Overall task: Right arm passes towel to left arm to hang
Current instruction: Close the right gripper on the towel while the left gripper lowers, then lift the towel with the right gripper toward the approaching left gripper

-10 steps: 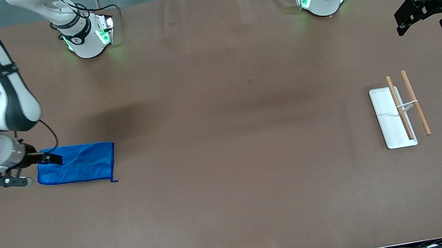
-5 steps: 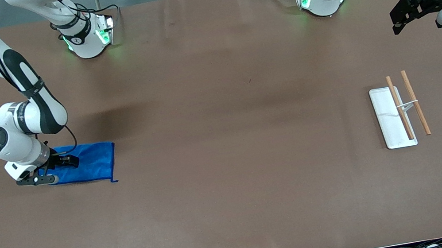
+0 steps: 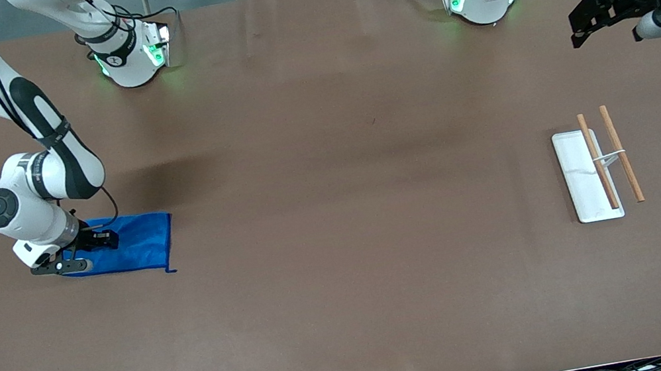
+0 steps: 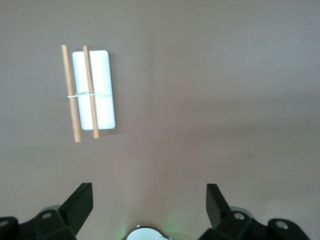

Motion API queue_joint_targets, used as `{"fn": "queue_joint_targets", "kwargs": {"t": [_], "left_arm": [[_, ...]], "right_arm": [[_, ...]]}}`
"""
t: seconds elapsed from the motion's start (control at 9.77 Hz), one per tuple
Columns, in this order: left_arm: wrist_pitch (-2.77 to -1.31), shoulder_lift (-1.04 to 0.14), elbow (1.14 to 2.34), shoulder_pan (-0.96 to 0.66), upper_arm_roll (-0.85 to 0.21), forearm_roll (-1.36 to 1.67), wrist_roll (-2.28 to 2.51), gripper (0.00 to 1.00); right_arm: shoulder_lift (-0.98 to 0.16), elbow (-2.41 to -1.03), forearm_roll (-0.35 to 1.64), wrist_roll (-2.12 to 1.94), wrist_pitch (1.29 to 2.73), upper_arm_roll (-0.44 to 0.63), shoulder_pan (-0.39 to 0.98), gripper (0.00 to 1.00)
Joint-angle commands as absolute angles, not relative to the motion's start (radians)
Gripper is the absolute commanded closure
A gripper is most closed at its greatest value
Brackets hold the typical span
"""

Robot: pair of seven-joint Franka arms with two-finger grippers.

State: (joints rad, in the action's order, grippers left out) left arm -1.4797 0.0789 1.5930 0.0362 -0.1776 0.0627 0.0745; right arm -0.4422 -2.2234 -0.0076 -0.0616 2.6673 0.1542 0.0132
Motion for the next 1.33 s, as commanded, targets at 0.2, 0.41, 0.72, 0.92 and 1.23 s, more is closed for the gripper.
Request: {"fn": "queue_joint_targets", "kwargs": {"t": [0.2,0.41,0.72,0.92,1.23], "left_arm": [[-1.534,-0.004,1.598,0.011,-0.181,0.104,0.063,0.00],[-1.636,-0.081,1.598,-0.049,-0.181,0.165,0.069,0.00],[-1.823,-0.251,1.606,-0.063,-0.181,0.445,0.063,0.00],[-1.911,-0.352,1.609,-0.083,-0.183,0.645,0.054,0.00],[-1.933,-0.515,1.614,-0.092,-0.190,1.131,-0.186,0.00]], "right_arm": [[-0.428,-2.217,0.023,-0.051,2.610,0.141,0.005,1.00],[-0.402,-2.124,0.043,-0.017,2.429,0.141,0.014,1.00],[-0.342,-1.891,0.043,0.079,2.047,0.141,0.086,1.00],[-0.344,-1.740,0.043,0.221,1.906,0.141,0.177,1.00],[-0.342,-1.666,0.174,0.293,1.865,0.140,0.312,1.00]]}}
